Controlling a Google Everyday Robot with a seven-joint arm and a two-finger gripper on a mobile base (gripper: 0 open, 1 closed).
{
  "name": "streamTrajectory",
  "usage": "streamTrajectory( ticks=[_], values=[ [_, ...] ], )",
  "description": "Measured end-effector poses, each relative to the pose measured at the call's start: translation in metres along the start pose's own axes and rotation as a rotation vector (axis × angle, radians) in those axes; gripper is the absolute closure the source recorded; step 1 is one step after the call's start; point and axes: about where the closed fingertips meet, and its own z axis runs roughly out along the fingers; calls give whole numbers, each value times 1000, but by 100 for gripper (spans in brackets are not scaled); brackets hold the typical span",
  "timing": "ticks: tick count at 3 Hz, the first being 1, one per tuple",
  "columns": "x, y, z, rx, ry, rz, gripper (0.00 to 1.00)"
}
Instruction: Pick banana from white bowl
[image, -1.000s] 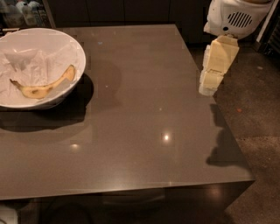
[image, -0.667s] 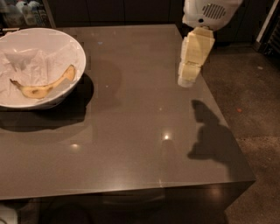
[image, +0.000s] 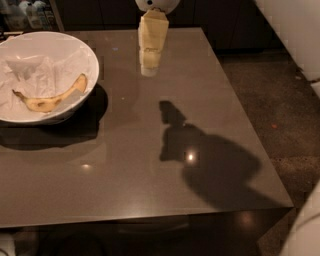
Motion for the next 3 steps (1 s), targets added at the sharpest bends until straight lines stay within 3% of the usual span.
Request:
streamTrajectory(
  ticks=[2,3],
  values=[
    [-40,-14,14,40,-38,-45,0],
    [-73,-17,31,28,-21,-117,0]
  ],
)
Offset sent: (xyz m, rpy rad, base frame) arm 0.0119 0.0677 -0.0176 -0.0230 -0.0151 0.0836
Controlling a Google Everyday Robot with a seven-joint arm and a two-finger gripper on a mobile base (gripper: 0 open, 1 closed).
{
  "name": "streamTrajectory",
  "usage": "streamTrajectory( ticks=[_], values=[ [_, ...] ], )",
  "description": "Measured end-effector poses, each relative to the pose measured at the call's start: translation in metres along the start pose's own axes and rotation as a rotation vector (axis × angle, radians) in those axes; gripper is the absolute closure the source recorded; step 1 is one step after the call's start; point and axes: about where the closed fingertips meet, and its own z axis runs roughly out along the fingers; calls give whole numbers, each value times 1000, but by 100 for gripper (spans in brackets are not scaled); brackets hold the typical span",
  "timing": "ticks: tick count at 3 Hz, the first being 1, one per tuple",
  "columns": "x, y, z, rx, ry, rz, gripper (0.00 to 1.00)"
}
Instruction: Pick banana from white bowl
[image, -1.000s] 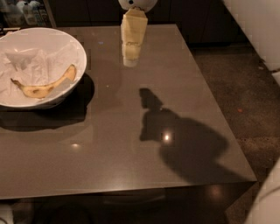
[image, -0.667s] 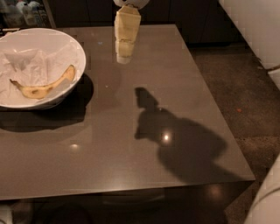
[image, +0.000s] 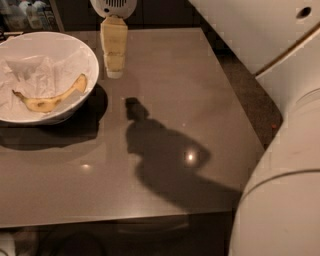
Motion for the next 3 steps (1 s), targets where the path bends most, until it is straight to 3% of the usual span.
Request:
streamTrajectory(
  ticks=[1,2,3],
  values=[
    [-37,-1,25,-33,50,-118,0],
    [-66,0,43,-63,37,-221,0],
    [-73,-4,45,-44,17,-231,0]
  ],
)
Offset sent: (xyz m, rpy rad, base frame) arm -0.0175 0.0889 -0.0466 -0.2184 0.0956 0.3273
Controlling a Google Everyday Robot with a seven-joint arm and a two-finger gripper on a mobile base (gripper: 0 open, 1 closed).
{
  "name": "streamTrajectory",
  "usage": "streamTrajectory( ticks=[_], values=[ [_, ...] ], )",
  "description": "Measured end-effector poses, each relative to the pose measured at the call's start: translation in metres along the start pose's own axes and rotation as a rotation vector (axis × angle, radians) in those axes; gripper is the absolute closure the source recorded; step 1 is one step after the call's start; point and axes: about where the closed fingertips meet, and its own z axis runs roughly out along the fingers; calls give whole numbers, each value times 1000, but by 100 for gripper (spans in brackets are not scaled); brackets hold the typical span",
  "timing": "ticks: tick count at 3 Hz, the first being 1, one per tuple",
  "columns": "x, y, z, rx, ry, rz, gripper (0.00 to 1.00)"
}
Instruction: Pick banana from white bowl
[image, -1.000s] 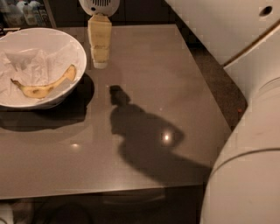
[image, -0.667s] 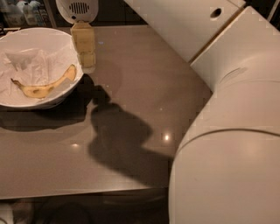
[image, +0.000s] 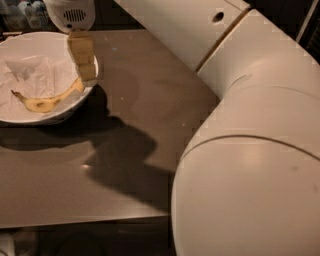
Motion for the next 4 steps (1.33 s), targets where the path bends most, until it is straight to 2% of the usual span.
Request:
streamTrajectory(
  ticks=[1,2,3,4],
  values=[
    [-21,-17,17,-19,-64,-14,0],
    [-43,-33,39,-63,-127,-30,0],
    [-57,-42,61,-108,-157,-31,0],
    [-61,-44,79,-149,-182,-3,0]
  ],
)
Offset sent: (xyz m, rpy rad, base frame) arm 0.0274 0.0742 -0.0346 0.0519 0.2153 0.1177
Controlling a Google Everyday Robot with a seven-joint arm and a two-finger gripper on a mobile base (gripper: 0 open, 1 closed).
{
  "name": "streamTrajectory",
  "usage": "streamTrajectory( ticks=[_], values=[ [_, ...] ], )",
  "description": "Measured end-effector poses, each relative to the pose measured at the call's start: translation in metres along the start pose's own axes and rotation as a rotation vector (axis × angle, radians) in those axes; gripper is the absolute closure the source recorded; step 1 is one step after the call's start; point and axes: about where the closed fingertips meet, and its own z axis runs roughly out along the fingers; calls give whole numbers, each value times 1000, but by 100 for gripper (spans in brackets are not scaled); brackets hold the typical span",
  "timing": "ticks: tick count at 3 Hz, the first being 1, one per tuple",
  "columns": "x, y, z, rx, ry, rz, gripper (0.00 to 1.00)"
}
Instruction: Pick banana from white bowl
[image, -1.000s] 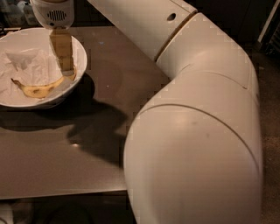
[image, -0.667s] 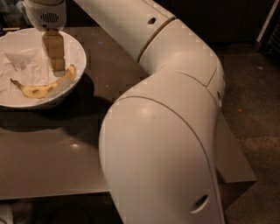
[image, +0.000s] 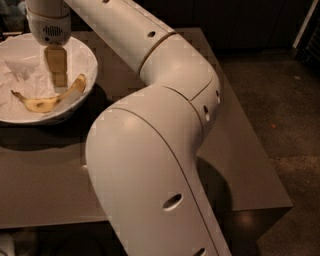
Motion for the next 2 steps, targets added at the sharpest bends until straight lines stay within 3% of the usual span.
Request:
streamTrajectory(
  ticks=[1,2],
  values=[
    [-3,0,14,-29,-13,21,18],
    [-4,3,24,-47,-19,43,19]
  ],
)
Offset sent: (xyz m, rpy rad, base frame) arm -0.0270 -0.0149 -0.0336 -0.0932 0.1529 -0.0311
